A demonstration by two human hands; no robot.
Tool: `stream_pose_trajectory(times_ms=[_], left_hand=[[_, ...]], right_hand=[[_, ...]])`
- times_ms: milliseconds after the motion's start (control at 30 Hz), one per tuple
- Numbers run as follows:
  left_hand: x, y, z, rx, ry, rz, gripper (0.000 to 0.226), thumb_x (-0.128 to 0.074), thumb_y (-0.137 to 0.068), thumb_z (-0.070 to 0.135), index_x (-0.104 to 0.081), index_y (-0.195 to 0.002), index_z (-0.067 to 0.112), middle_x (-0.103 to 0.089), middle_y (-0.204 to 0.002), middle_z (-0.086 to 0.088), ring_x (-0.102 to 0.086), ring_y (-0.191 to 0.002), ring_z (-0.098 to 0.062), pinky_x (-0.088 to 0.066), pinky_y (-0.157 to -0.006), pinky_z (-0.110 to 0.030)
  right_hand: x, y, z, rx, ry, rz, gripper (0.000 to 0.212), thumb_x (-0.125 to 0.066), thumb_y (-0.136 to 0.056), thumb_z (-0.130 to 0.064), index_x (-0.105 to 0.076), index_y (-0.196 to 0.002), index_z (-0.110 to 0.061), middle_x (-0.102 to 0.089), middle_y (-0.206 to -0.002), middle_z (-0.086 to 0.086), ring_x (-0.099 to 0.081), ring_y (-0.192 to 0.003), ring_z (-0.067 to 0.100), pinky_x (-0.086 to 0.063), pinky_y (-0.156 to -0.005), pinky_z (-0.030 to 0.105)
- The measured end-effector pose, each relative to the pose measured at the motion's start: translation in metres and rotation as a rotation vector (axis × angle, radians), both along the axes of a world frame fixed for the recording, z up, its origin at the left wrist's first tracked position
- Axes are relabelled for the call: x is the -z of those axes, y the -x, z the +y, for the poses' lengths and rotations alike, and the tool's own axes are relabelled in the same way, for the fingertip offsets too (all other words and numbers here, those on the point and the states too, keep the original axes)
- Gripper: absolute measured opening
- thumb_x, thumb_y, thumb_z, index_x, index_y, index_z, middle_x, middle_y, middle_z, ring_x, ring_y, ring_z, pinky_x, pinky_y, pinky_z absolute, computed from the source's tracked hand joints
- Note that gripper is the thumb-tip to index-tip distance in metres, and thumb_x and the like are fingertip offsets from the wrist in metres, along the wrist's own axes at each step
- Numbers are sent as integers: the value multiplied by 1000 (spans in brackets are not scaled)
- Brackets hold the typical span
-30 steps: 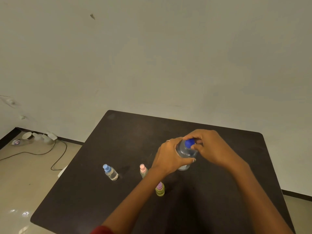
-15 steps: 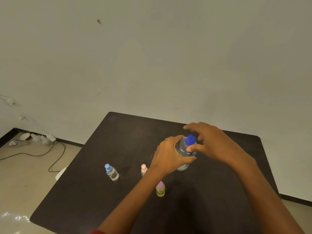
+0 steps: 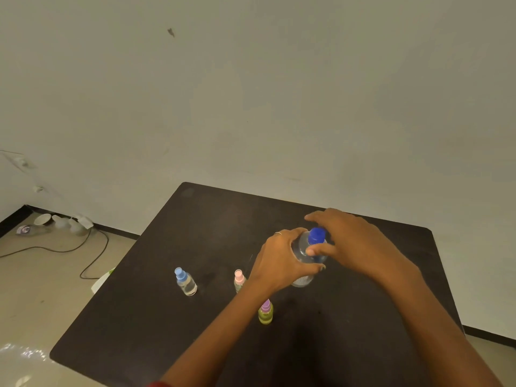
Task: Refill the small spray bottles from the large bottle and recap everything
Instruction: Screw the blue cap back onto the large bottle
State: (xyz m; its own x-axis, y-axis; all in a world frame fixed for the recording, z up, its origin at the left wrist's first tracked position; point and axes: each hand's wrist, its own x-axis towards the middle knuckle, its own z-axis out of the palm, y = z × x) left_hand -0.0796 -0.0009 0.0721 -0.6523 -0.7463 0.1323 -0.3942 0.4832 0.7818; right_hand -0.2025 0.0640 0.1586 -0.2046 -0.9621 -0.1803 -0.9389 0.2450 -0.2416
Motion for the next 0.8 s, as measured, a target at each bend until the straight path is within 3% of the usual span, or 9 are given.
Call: stream_pose_trajectory(times_ms=[100, 200, 367, 467, 600, 700, 800], left_hand=[[-1, 1, 0, 24, 8, 10, 62, -81, -64, 37, -58, -119, 20, -66, -105, 1, -57, -87, -8, -51, -85, -26], [2, 2, -1, 16, 24, -15, 64, -80, -64, 41, -57, -120, 22, -67, -107, 2, -59, -92, -10, -52, -87, -28], [7, 2, -2, 35, 25, -69, 63, -80, -63, 43, -58, -119, 23, -66, -107, 4, -60, -93, -12, -52, -88, -30], [9, 2, -2, 32, -13, -35, 60, -79, -64, 41, -59, -117, 23, -67, -103, 5, -61, -90, -11, -54, -86, -32], [9, 6, -3, 33, -29, -24, 62, -81, -64, 40, -58, -118, 21, -68, -106, 3, -62, -93, -13, -54, -88, -32], [9, 7, -3, 16, -19, -28, 61, -80, -65, 41, -58, -119, 21, -67, -108, 3, -61, -93, -13, -53, -88, -31], [12, 6, -4, 20, -31, -43, 60, -79, -64, 43, -59, -117, 23, -68, -104, 4, -62, -90, -14, -54, -86, -33]], right_hand=[[3, 0, -3, -21, -5, 47, 28, -64, -85, -24, -58, -113, -28, -57, -108, -2, -55, -90, 17, -50, -85, 33], [7, 0, -9, 36, -36, 102, 25, -60, -88, -30, -56, -110, -19, -51, -90, -3, -51, -81, 15, -46, -78, 27], [8, -3, -3, 52, -48, 232, 38, -55, -91, -44, -51, -117, -17, -62, -108, 2, -59, -92, 17, -44, -79, 25], [12, 4, -2, 60, -48, 39, 47, -65, -85, -37, -49, -127, -26, -58, -121, -2, -58, -103, 19, -46, -87, 30], [15, 7, -9, 60, -72, 55, 26, -65, -85, -30, -52, -108, -25, -60, -101, -3, -52, -81, 14, -46, -78, 27], [17, 8, -8, 63, -58, 143, 32, -61, -88, -40, -49, -108, -18, -49, -88, -4, -49, -78, 12, -41, -73, 23], [17, 9, -2, 50, -6, 160, 38, -60, -87, -47, -52, -112, -20, -56, -94, -4, -55, -81, 13, -45, -74, 24]])
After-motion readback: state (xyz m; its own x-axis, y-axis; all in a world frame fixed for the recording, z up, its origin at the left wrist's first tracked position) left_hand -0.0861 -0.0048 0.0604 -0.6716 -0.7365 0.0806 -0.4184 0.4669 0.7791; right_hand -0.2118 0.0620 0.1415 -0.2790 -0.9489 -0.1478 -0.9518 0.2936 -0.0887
